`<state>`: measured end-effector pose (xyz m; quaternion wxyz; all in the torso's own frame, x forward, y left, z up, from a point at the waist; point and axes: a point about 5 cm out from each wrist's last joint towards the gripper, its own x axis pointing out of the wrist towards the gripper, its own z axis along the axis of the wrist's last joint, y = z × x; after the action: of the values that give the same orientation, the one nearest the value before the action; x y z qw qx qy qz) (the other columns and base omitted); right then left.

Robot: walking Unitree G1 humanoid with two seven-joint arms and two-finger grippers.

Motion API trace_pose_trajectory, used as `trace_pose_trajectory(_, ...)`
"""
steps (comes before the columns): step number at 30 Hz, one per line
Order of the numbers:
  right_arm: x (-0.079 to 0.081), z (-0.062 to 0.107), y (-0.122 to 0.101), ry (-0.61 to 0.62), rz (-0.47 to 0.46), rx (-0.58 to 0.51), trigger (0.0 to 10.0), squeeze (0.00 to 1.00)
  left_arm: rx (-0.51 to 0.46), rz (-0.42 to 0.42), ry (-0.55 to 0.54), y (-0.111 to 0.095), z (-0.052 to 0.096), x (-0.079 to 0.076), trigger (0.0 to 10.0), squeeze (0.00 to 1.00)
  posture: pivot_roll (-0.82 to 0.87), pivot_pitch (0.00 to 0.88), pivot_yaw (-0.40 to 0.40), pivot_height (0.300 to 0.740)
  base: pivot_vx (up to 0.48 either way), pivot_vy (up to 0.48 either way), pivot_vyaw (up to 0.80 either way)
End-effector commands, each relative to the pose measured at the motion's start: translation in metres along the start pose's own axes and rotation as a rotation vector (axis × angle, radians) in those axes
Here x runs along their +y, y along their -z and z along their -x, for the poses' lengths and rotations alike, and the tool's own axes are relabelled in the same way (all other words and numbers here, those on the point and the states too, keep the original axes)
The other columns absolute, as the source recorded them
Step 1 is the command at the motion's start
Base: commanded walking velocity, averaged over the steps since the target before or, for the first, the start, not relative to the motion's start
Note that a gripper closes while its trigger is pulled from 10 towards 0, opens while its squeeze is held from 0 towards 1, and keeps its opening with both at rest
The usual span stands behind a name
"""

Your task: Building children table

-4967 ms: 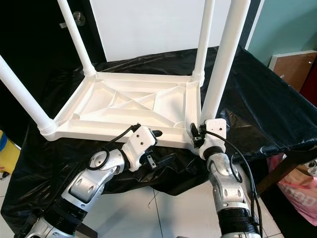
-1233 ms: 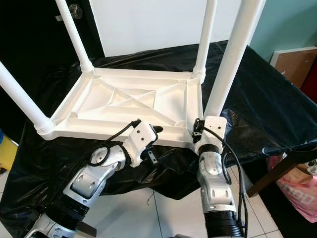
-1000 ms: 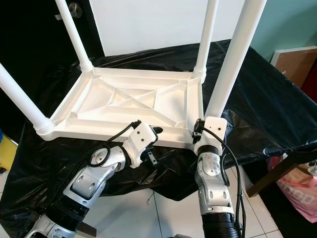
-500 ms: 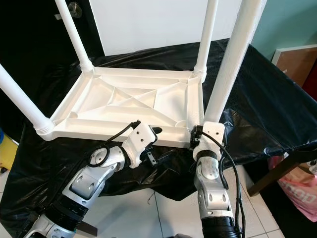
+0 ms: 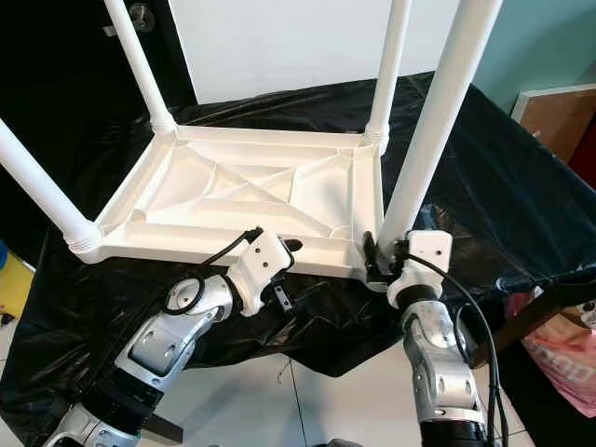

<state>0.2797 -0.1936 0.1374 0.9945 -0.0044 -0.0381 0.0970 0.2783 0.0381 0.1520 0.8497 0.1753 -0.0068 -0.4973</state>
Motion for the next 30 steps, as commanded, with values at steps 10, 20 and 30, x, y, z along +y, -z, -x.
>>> trace_pose_trajectory(10, 0.004, -0.018, 0.003, -0.277, 0.074, 0.071, 2.9, 0.0, 0.014, 0.004, -0.012, 0.003, -0.001, -0.001, 10.0, 0.0, -0.16, 0.067, -0.019, 0.74, 0.0, 0.0, 0.0)
trace_pose_trajectory(20, 0.003, -0.022, 0.009, -0.328, 0.081, 0.101, 0.0, 0.0, 0.017, 0.004, -0.033, 0.003, 0.001, 0.002, 10.0, 0.0, -0.15, 0.067, -0.03, 0.74, 0.0, 0.0, 0.0)
trace_pose_trajectory(30, 0.006, -0.024, 0.016, -0.239, 0.081, 0.133, 10.0, 0.0, 0.009, 0.001, -0.035, 0.001, 0.0, 0.002, 10.0, 0.0, -0.16, 0.067, -0.025, 0.74, 0.0, 0.0, 0.0)
